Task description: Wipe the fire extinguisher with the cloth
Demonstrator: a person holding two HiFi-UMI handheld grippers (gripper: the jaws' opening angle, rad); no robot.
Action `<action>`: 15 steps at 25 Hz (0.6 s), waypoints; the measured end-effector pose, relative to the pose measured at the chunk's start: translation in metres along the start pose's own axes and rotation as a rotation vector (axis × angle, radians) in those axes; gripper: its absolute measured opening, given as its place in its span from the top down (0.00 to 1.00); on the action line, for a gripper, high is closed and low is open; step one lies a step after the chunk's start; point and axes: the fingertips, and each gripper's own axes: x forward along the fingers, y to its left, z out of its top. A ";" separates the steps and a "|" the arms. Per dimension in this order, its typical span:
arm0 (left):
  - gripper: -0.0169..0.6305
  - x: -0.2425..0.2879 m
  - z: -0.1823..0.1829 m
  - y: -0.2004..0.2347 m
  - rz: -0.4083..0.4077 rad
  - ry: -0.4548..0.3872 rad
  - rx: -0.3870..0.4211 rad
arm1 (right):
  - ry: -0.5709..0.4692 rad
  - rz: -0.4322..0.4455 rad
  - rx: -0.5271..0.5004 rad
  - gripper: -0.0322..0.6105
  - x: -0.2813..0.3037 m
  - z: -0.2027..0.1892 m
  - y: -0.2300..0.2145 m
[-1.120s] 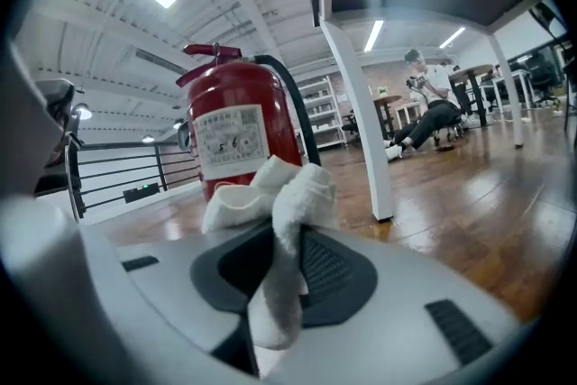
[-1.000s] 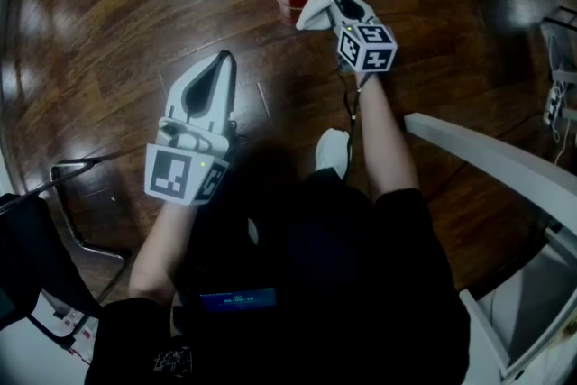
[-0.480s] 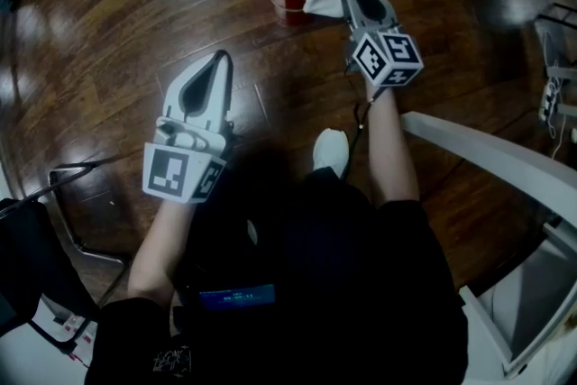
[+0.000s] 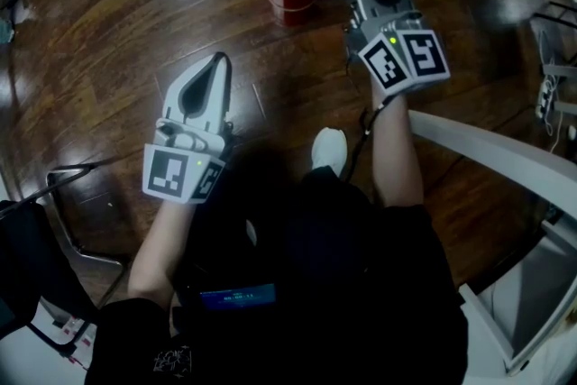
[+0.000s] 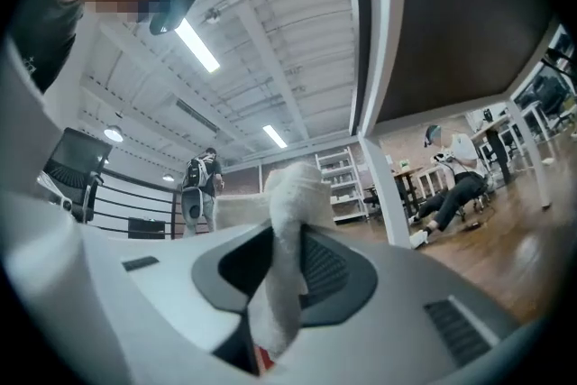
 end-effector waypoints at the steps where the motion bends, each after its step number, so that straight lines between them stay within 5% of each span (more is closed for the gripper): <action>1: 0.97 -0.001 0.000 -0.001 0.000 0.001 0.001 | 0.003 0.010 -0.005 0.80 0.005 0.001 0.005; 15: 0.97 -0.004 -0.002 0.008 0.016 0.008 0.009 | 0.247 0.119 -0.003 0.80 0.019 -0.128 0.043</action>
